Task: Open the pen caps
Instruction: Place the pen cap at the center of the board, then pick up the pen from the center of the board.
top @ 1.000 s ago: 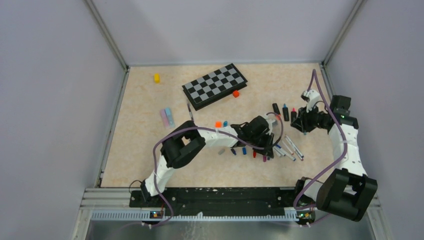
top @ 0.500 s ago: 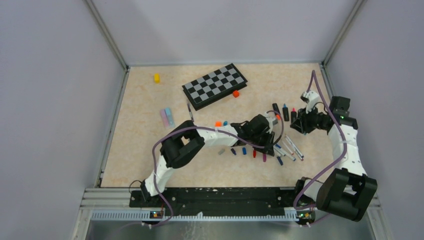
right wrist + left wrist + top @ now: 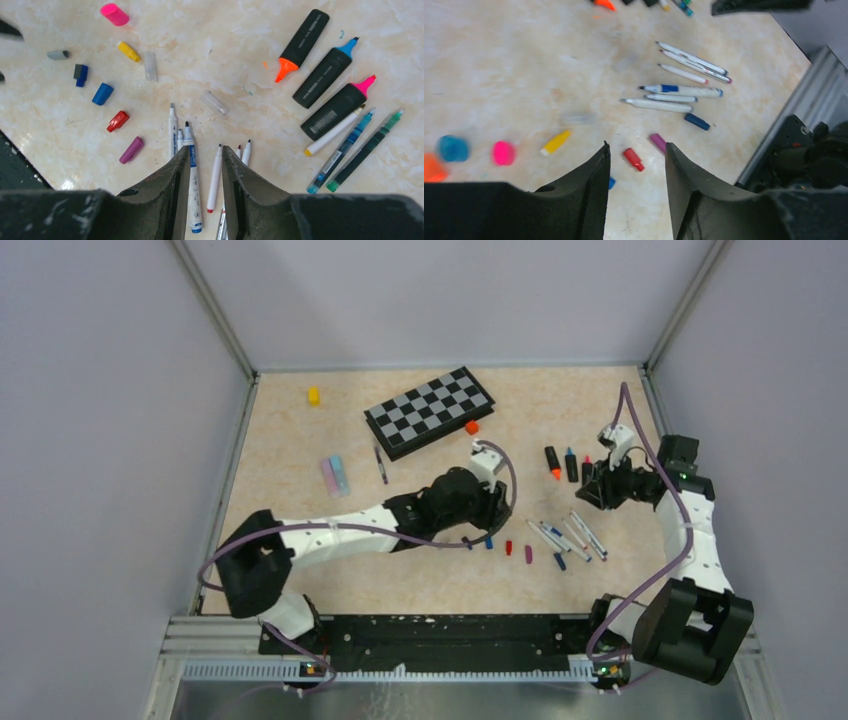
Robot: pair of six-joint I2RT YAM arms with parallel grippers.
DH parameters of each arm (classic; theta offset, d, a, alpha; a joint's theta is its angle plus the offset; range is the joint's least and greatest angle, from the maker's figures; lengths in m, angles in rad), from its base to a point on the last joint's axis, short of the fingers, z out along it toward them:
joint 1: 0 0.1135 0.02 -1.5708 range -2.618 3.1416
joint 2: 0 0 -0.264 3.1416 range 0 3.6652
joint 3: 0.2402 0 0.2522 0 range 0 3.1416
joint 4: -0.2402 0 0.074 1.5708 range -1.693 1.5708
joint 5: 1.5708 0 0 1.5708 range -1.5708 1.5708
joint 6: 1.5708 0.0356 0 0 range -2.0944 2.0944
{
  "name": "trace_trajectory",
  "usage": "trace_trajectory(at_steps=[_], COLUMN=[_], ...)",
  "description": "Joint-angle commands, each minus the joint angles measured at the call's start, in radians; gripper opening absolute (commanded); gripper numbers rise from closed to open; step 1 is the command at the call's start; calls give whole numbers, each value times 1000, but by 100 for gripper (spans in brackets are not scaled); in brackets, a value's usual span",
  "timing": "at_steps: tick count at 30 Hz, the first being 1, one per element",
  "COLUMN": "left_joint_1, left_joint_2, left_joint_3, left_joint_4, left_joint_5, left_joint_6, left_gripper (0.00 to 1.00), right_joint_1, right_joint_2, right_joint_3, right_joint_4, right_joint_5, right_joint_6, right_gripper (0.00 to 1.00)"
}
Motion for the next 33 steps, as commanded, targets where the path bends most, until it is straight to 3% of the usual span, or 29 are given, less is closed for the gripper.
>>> trace_trajectory(at_steps=[1,3,5,12,17,23,33], left_joint_1=[29,55,95,401,541,610,689], left_joint_2=[-157,-218,-273,-353,-237,-48,131], left_joint_3=[-150,-215,-271,-356,-262,-105,1], left_joint_4=[74,73,67,16,-76,-214,-248], left_joint_5=[-328,-405,-458,-272,-241,-268,-243], left_joint_6=[105,109,94,13,-43,-97,-71], left_gripper=[56,72,96,99,97,93,49], right_joint_1=[-10,-10,-10,-10,-10,-10,-10], right_joint_2=[-43,-49,-48,-22,-14,-14,-16], right_joint_3=[-23,-33,-38,-42,-45,-46,-45], right_joint_4=[3,14,21,30,33,33,27], right_joint_5=[-81,-93,-98,-94,-91,-85,-79], right_joint_6=[-53,-54,-54,-50,-48,-48,-56], right_gripper=[29,29,29,29,29,29,29])
